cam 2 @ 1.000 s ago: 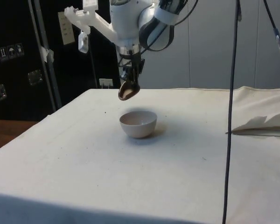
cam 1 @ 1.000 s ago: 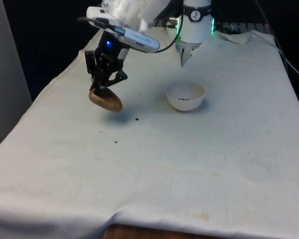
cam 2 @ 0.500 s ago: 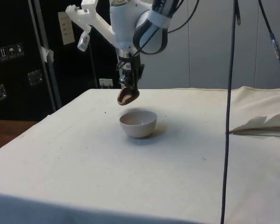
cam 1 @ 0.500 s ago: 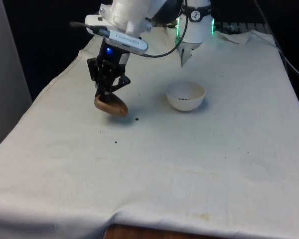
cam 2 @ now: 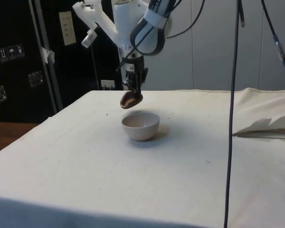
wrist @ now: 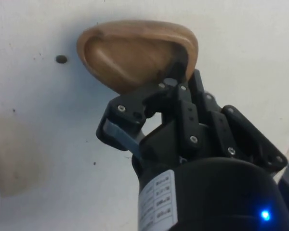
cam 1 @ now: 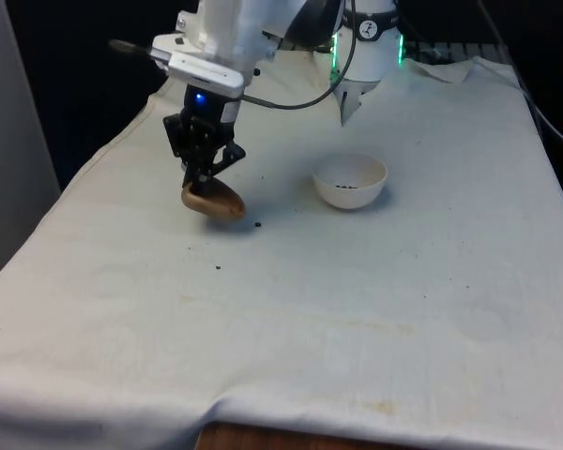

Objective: Pour the coffee beans from the cup into the bowl.

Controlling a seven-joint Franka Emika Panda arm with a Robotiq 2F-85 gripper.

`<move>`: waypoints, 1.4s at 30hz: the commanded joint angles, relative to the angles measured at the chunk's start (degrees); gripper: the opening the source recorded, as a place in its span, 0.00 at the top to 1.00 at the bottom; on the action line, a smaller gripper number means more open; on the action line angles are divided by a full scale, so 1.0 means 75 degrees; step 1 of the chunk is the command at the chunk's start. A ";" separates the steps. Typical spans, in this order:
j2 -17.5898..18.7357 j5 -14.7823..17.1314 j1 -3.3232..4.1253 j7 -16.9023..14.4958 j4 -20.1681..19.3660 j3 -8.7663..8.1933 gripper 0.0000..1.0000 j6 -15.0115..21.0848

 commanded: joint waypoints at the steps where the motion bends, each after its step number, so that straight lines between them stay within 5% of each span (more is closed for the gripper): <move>1: 0.0000 0.0214 -0.0153 -0.0214 -0.0008 0.0168 1.00 0.0053; 2: 0.0000 0.0306 -0.0145 -0.0306 -0.0008 0.0168 1.00 0.0046; 3: 0.0008 0.0222 0.0000 -0.0199 0.0008 -0.0008 1.00 0.0000; 4: 0.0008 0.0420 -0.0153 -0.0397 0.0000 0.0160 1.00 0.0038; 11: 0.0038 0.1276 -0.0176 -0.1199 0.0023 0.0160 1.00 -0.0008; 12: 0.0038 0.1100 -0.0015 -0.1016 0.0008 -0.0023 1.00 0.0000; 13: 0.0046 0.1383 -0.0183 -0.1306 0.0031 0.0160 1.00 -0.0015; 29: 0.0267 0.3247 -0.0229 -0.3079 0.0222 0.0107 1.00 -0.0168; 30: 0.0275 0.3170 -0.0092 -0.2979 0.0183 -0.0053 1.00 -0.0092; 31: 0.0298 0.3361 -0.0244 -0.3193 0.0252 0.0115 1.00 -0.0191; 37: 0.0512 0.4278 -0.0298 -0.4079 0.0504 0.0053 1.00 -0.0413; 38: 0.0527 0.4232 -0.0153 -0.4003 0.0458 -0.0107 1.00 -0.0344; 39: 0.0542 0.4385 -0.0298 -0.4179 0.0535 0.0038 1.00 -0.0451; 42: 0.0619 0.4706 -0.0306 -0.4492 0.0649 -0.0008 1.00 -0.0581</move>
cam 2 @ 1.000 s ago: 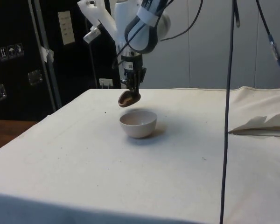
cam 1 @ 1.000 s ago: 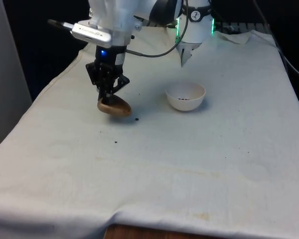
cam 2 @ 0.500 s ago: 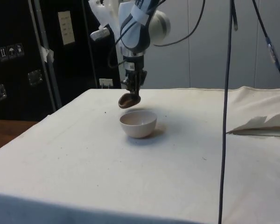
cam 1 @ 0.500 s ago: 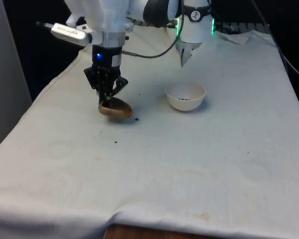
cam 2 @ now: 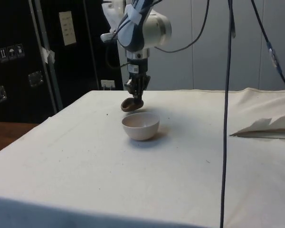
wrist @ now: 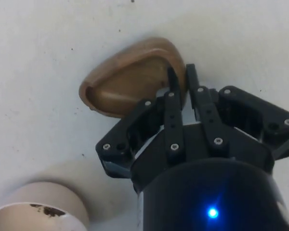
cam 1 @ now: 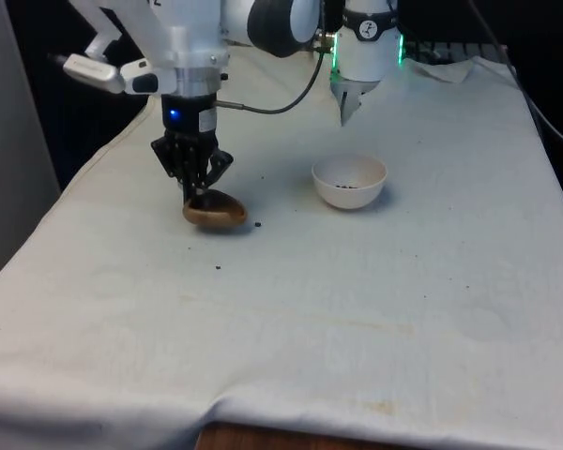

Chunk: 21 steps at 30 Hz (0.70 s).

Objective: Pour the coffee beans from the cup into the bowl.

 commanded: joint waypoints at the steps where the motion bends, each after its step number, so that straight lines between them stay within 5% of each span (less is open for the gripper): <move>1: 0.0000 0.0115 -0.0138 -0.0145 0.0069 0.0122 1.00 -0.0099; 5: 0.0069 0.0367 -0.0015 -0.0374 0.0122 -0.0046 1.00 -0.0160; 21: 0.0130 0.0451 0.0061 -0.0420 0.0153 -0.0061 1.00 -0.0191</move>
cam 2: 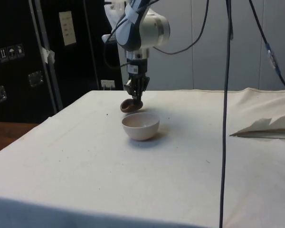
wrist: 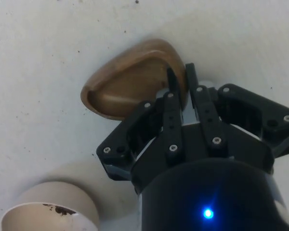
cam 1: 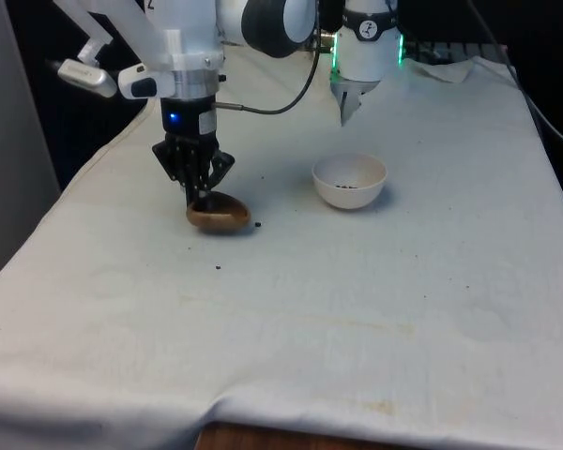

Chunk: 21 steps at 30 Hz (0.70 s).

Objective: Pour the coffee beans from the cup into the bowl.

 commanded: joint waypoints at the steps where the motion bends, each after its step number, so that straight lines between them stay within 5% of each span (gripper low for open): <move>1: 0.0008 0.0000 0.0008 0.0000 0.0000 0.0000 1.00 0.0008; 21: 0.0244 0.0023 -0.0015 -0.0015 0.0214 0.0008 1.00 -0.0023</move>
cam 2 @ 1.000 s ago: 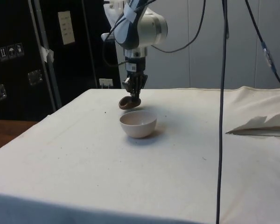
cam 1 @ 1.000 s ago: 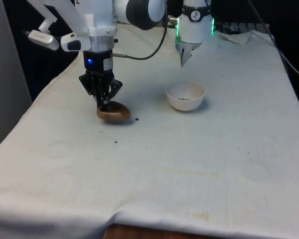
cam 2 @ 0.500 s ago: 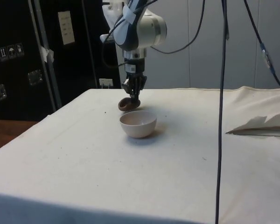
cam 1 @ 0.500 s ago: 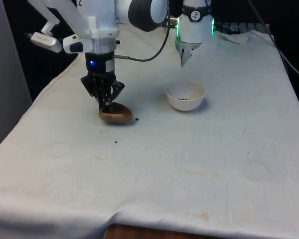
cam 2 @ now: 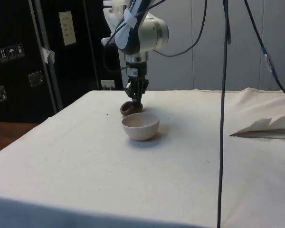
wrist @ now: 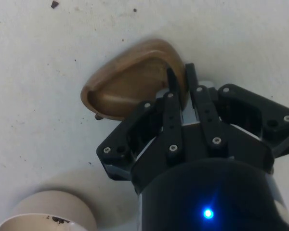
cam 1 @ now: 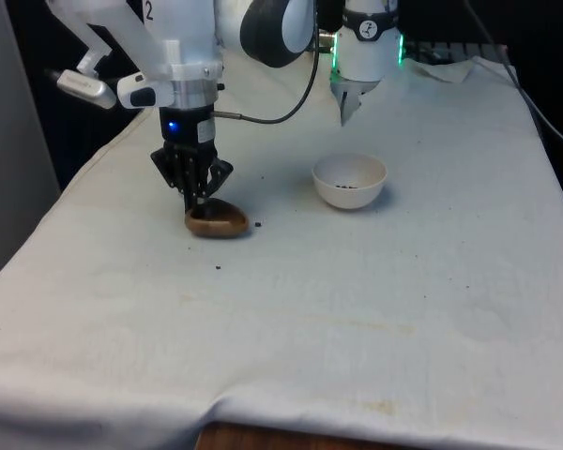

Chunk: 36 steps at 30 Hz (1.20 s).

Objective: Pour the coffee beans from the cup into the bowl.

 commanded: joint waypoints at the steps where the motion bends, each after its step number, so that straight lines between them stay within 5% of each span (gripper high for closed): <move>1: -0.0015 0.0015 -0.0008 -0.0015 0.0000 0.0008 1.00 -0.0008; 5: -0.0008 0.0008 -0.0008 -0.0008 -0.0008 0.0008 0.92 -0.0008; 7: -0.0008 0.0008 0.0000 -0.0008 -0.0008 0.0008 0.74 0.0000; 22: -0.0046 0.0000 0.0000 -0.0023 -0.0023 0.0000 0.02 -0.0023; 36: -0.0344 0.0000 0.0000 -0.0069 -0.0053 -0.0061 0.00 -0.0306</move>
